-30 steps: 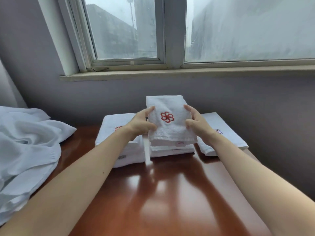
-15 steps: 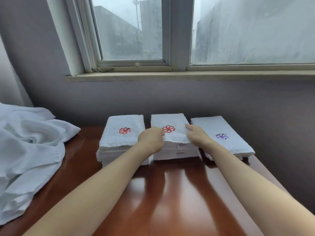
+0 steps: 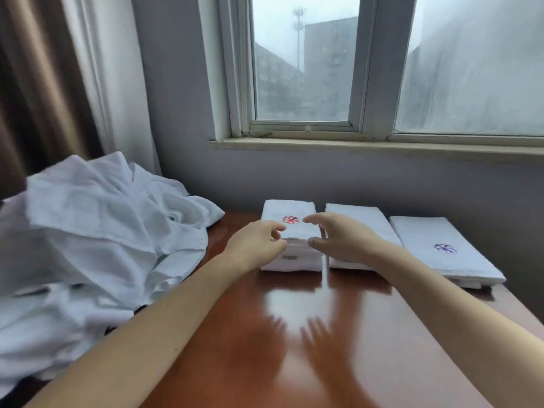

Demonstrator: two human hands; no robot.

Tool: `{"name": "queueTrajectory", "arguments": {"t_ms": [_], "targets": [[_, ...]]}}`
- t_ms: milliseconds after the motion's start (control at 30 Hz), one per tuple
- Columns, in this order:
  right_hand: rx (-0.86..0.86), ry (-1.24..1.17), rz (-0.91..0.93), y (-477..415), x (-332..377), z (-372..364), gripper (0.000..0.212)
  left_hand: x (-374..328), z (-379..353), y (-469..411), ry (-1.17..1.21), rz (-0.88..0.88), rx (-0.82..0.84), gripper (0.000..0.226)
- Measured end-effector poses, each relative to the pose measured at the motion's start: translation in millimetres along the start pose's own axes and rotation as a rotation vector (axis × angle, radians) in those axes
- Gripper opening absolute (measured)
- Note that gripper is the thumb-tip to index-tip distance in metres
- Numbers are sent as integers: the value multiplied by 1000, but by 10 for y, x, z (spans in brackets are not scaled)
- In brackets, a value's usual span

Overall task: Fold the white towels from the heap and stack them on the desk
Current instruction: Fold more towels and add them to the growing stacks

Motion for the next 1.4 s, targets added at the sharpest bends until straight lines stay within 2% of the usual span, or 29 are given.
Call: {"name": "queueTrajectory", "arguments": {"t_ms": [200,433,667,800,1000,1133,1167,1233,1267,1300,1333,1400], "targets": [[5,24,189,-287,1114,-191,49,847,583,765,-59,162,-128,37],[77,58,360,-742,2218,-616,54,1775,1222,1471,-245,338,-291,47],[89,55,468,-1118,2927,-846,58,2371,1681,1728,-441,442,-448,57],[74,7,491,-1273,3157,-910,59,2591,1829,1670,-379,454,-490,47],[63,-87,506,-1412,3221,-935,64,2581,1894,1437,-304,323,-617,23],[13,-373,594,-1321,3214,-907,76,2277,1838,1455,-135,-21,-745,25],[-43,-473,614,-1283,3205,-856,70,2169,1823,1451,-100,-88,-772,25],[-82,-720,683,-1185,3150,-696,43,1964,1783,1414,-4,-147,-819,22],[-20,-862,738,-1123,3104,-612,33,1872,1762,1392,66,-154,-833,19],[68,-963,791,-1043,3058,-531,31,1786,1742,1371,142,-159,-841,16],[135,-1005,830,-963,3000,-463,35,1698,1722,1349,210,-174,-842,13],[161,-972,856,-843,2872,-386,46,1500,1672,1296,293,-230,-829,9]]}}
Point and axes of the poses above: each hand's wrist, its own y-axis away from the middle knuckle, its own z-axis out of the back of the hand, x = y × z, the point moved 1 cm from there along -y, towards the middle knuckle, and after that the axes turned 10 degrees about x, right-handed, at the moved point
